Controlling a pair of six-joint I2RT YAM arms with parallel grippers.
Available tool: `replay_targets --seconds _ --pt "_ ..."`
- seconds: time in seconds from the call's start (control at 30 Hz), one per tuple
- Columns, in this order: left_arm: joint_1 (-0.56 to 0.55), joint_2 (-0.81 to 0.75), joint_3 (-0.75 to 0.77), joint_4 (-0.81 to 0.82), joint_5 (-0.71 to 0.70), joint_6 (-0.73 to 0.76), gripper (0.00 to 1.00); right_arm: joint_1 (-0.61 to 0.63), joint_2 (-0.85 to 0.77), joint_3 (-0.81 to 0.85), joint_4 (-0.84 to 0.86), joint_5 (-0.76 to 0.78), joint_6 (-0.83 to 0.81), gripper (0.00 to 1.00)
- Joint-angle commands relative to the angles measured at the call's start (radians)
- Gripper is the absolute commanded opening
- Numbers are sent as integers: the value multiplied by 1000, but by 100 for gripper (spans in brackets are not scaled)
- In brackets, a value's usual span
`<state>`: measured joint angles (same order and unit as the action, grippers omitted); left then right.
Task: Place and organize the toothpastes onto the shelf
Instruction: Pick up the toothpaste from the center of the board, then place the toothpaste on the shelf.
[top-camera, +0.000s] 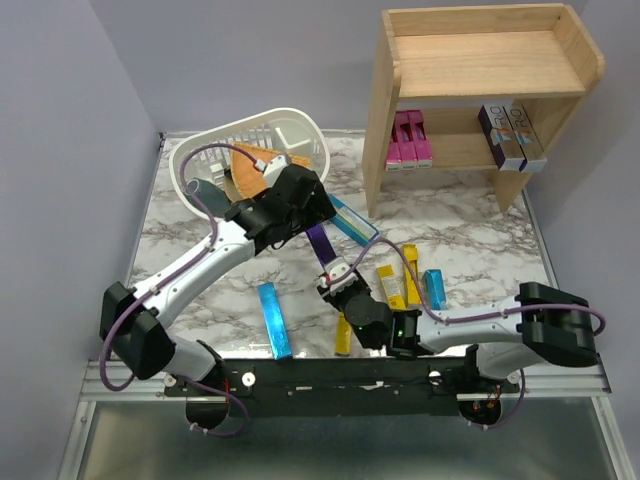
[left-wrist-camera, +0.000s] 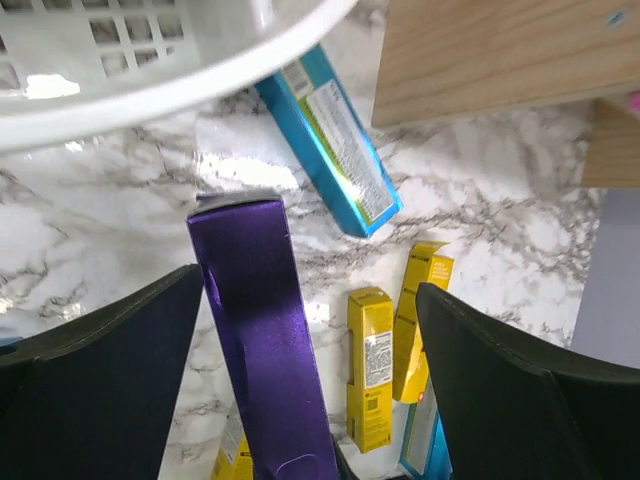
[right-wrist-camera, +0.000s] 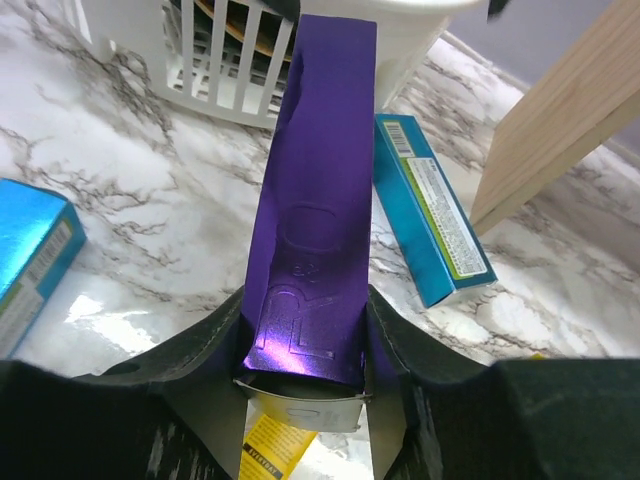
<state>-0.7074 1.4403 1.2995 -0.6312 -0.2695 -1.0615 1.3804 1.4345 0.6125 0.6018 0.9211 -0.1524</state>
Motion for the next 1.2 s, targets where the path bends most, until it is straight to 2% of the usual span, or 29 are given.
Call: replay_targets --seconds 0.0,0.2,0.23,0.27,0.4,0.57,0.73,0.97,1.17 --pt "43 -153 -8 90 -184 145 99 -10 -116 56 -206 -54 183 18" --pt "106 -383 -81 250 -339 411 99 -105 -288 84 -538 -217 355 18" --pt "108 -412 -119 283 -364 455 99 -122 -342 92 -638 -276 382 18" --pt "111 -467 -143 357 -370 538 99 -139 -365 102 -687 -309 398 18" --pt "118 -576 -245 498 -384 691 99 -219 -492 136 -887 -396 462 18" --pt "123 -647 -312 536 -382 747 99 -362 -647 214 -1079 -498 499 20" --pt "126 -656 -344 524 -379 753 99 -503 -681 338 -1239 -551 510 21" --pt "126 -646 -351 505 -366 765 99 -609 -643 516 -1435 -464 467 21" --pt "137 -637 -351 504 -344 770 99 -724 -668 575 -1442 -418 419 21"
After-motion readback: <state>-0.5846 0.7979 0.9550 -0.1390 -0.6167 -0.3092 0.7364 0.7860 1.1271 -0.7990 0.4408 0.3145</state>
